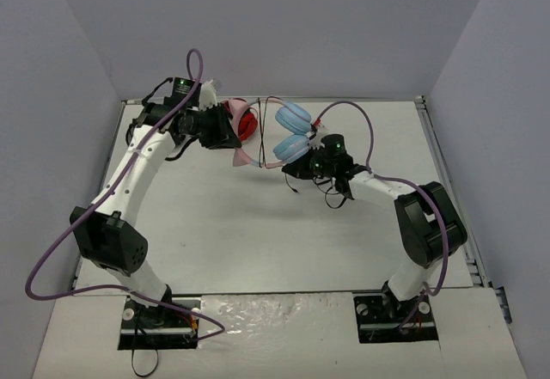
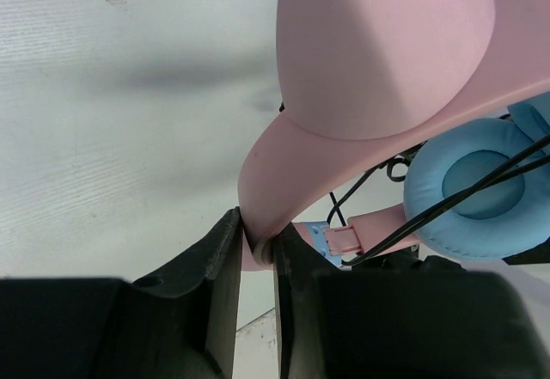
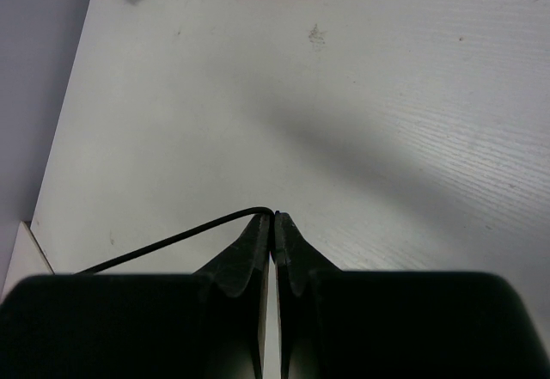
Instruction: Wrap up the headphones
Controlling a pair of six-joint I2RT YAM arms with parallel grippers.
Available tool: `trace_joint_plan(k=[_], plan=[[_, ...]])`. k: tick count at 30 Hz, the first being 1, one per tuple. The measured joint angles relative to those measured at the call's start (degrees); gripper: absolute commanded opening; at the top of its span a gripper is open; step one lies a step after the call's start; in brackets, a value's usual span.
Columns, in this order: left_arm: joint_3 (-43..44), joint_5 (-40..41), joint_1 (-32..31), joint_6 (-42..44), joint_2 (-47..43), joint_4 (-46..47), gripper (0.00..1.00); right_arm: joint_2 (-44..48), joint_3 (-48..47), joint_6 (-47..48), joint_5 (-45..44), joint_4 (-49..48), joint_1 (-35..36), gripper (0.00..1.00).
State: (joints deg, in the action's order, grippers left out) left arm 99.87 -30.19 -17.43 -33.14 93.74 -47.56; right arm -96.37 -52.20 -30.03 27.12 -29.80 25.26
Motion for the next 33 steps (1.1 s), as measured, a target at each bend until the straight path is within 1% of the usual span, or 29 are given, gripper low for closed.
trace_joint_plan(k=[8,17,21,33], plan=[[-0.33,2.35,-4.01,4.03,1.30,-3.47,0.00,-1.72,-0.89,0.88,0.65,0.53,-0.04,0.00],[-2.22,2.47,-4.90,7.84,1.30,-5.30,0.00,-1.81,-2.16,2.77,0.87,1.95,-0.02,0.00],[-4.43,2.58,-5.54,9.68,1.26,-5.83,0.00,-1.91,-2.75,3.57,1.64,2.45,-0.02,0.00],[-9.00,2.39,-7.22,13.95,0.82,-5.88,0.00,-1.88,-3.30,6.73,4.26,7.00,0.21,0.00]])
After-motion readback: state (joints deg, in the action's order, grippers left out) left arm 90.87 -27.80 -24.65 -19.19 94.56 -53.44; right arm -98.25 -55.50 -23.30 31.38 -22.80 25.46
